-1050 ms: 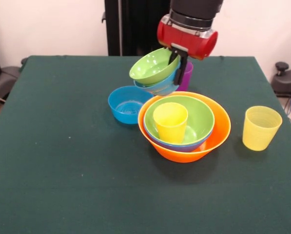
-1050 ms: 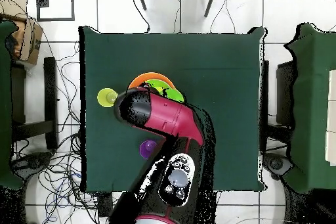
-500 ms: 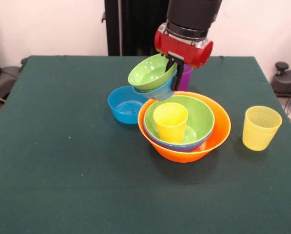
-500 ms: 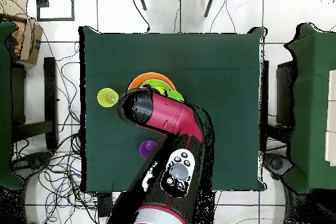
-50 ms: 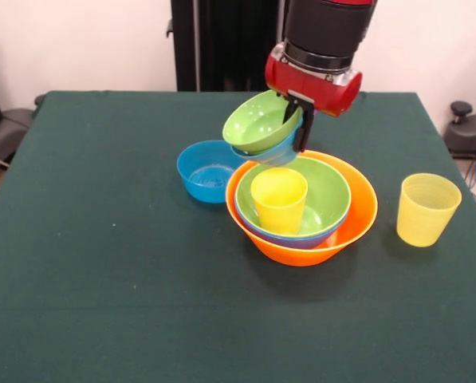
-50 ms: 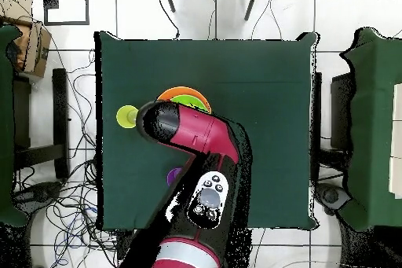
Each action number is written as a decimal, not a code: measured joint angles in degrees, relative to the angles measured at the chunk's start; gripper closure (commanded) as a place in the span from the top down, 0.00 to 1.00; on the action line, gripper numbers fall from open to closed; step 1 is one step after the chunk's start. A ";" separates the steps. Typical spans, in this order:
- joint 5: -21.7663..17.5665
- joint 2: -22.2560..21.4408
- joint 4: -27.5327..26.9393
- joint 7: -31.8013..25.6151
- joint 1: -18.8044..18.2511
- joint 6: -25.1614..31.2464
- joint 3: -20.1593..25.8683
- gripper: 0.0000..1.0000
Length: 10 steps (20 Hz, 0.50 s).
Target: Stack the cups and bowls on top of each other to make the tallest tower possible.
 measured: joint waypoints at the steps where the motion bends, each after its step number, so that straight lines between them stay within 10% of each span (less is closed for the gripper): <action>1: 0.08 -0.07 -0.03 0.00 0.03 0.67 0.00 0.00; 10: 0.25 -0.16 -0.03 0.00 -0.19 1.98 0.00 0.00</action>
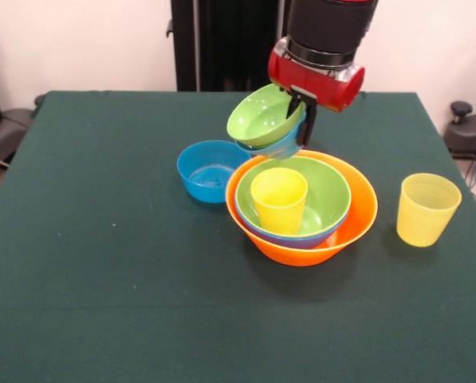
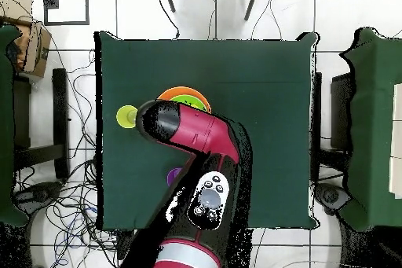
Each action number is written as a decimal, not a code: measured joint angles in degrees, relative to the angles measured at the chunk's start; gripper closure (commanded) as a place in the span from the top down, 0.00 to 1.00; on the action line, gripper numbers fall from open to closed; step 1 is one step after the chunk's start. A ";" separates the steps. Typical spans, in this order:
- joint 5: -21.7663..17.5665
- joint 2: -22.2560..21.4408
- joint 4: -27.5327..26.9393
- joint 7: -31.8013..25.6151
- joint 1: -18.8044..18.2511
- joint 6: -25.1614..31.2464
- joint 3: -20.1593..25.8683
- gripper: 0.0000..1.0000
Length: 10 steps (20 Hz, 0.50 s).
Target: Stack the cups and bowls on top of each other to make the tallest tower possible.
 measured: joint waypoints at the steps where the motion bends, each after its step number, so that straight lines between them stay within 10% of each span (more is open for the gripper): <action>1: 0.00 -0.01 0.01 0.00 -0.12 0.07 0.00 0.00; 10: -0.01 -0.31 -1.22 0.00 -2.59 7.38 0.09 0.00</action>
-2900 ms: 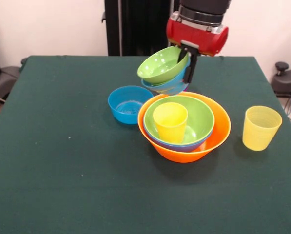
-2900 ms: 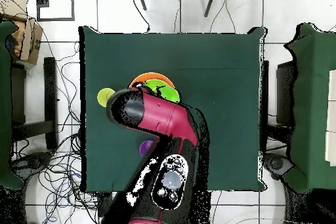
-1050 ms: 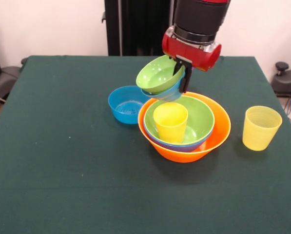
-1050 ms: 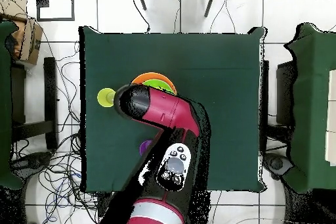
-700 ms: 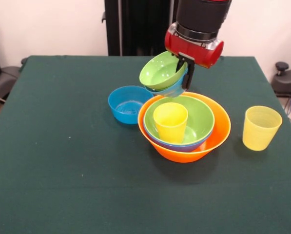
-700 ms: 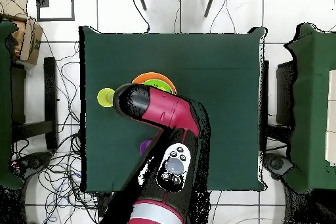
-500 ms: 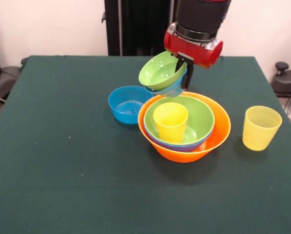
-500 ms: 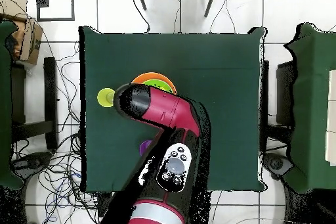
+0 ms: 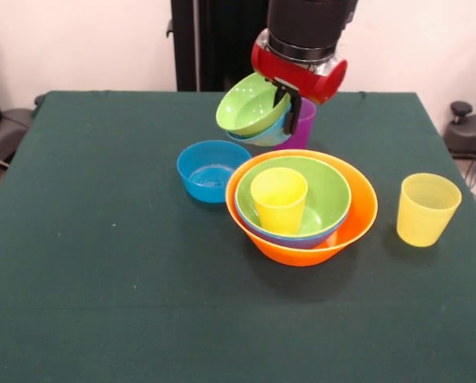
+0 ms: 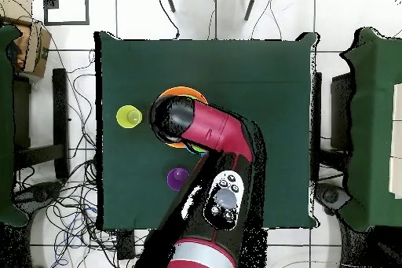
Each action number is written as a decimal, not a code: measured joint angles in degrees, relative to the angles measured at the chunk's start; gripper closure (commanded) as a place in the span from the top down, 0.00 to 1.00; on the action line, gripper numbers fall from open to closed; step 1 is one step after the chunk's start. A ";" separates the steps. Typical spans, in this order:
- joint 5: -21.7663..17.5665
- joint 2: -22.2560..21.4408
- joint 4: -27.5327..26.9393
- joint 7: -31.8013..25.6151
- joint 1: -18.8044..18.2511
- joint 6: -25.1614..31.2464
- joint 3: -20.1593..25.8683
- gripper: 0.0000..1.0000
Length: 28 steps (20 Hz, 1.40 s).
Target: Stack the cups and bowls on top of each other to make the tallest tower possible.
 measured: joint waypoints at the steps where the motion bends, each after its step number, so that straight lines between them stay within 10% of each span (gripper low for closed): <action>1: 0.00 0.00 -0.16 0.00 -0.10 0.51 0.01 0.00; 14: -0.02 0.48 -6.25 0.00 -0.92 8.08 -0.06 0.00; 28: -0.18 1.10 -13.25 2.15 5.89 -7.25 -6.89 0.00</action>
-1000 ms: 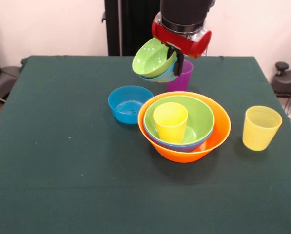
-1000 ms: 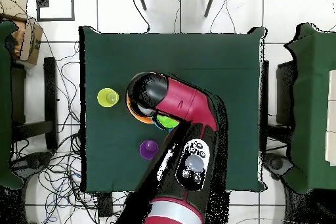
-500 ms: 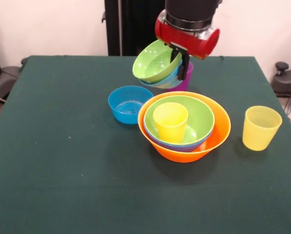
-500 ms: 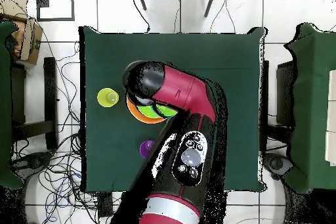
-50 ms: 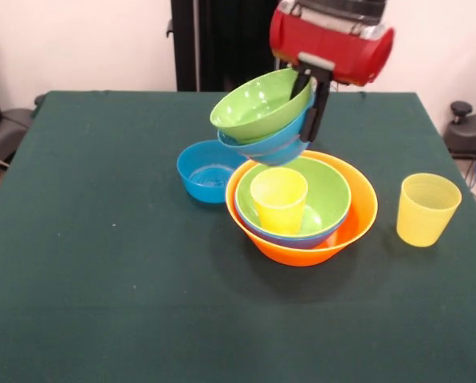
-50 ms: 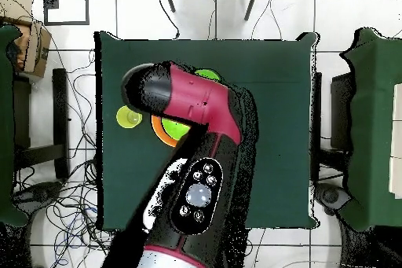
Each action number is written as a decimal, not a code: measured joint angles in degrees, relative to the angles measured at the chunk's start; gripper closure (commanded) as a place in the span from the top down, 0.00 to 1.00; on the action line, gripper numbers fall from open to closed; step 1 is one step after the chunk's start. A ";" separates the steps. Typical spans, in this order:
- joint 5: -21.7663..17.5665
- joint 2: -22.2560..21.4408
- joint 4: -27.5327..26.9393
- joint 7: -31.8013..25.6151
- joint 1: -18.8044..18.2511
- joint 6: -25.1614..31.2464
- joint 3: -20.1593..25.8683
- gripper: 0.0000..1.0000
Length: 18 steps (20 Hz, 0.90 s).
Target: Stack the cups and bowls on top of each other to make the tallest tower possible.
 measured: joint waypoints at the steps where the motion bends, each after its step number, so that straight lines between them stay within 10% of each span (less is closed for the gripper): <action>1: -0.01 0.13 -0.32 0.46 0.59 -1.08 -0.61 0.00; 18: 0.15 12.08 -3.28 9.93 8.77 -27.90 -7.13 0.00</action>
